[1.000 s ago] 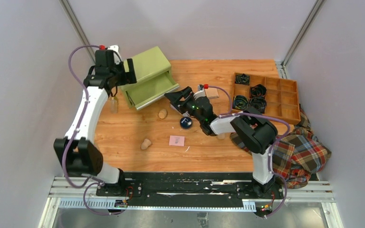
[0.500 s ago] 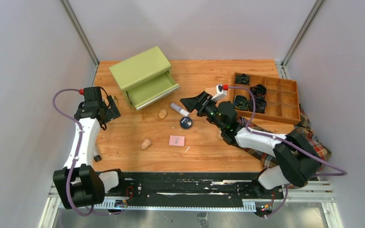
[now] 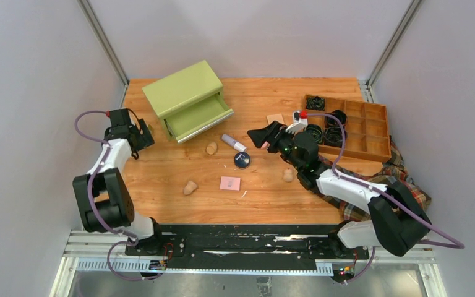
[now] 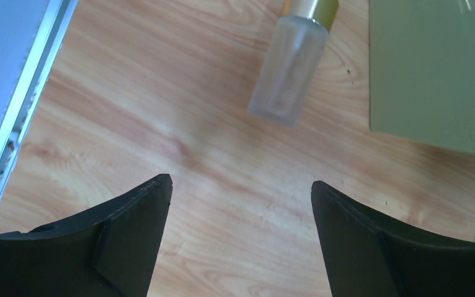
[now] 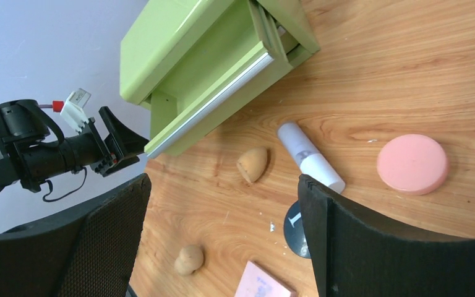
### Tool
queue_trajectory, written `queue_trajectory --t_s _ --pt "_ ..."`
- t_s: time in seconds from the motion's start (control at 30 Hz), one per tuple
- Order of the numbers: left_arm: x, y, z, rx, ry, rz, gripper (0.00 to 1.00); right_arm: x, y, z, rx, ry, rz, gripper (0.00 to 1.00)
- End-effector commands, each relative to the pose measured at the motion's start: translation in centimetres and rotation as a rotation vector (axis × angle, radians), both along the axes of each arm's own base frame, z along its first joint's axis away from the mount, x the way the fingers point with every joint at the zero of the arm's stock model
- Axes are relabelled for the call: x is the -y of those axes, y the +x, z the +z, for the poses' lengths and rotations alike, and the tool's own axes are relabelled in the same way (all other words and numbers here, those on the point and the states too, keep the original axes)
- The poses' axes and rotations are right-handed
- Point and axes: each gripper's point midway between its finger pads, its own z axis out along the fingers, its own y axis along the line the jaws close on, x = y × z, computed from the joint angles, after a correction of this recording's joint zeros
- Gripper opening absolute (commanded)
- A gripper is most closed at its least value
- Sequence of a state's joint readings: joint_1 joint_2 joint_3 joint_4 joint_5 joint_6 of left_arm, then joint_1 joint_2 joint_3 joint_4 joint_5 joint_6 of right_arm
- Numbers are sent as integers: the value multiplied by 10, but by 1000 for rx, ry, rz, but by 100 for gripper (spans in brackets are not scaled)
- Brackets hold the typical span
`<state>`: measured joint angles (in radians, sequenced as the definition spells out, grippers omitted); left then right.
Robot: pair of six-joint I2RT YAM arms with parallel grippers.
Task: Organize the makeup
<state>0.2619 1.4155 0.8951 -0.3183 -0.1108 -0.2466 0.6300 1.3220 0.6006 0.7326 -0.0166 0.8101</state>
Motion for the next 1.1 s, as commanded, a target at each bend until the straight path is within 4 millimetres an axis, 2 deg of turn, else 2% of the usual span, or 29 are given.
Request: queue_trajectory --t_s 0.0,0.1,0.23,0.4,0.57,0.77,0.93,1.0,1.07 --pt "-19 31 2 46 -25 -25 87 9 14 1 18 -30 -28 88" --pt "-21 41 -9 47 -96 -40 86 4 22 -2 5 -29 -14 87" --pt "-10 57 -20 50 -185 -101 85 -1 32 -6 -10 -14 -12 87" --pt "-9 65 -34 36 -206 -112 84 -5 40 -10 -24 0 -11 87" --pt "-6 76 -49 12 -253 -122 77 -11 47 -10 -24 -1 -4 87" --pt "-18 84 -58 -16 -221 -88 75 -16 51 -15 -38 11 5 86" --pt "-18 84 -71 -58 -243 -79 57 -22 53 -19 -48 21 23 85" --pt "-16 84 -74 -64 -254 -78 54 -23 54 -19 -48 25 24 85" --pt "-15 82 -72 -59 -256 -74 43 -23 54 -18 -45 27 23 85"
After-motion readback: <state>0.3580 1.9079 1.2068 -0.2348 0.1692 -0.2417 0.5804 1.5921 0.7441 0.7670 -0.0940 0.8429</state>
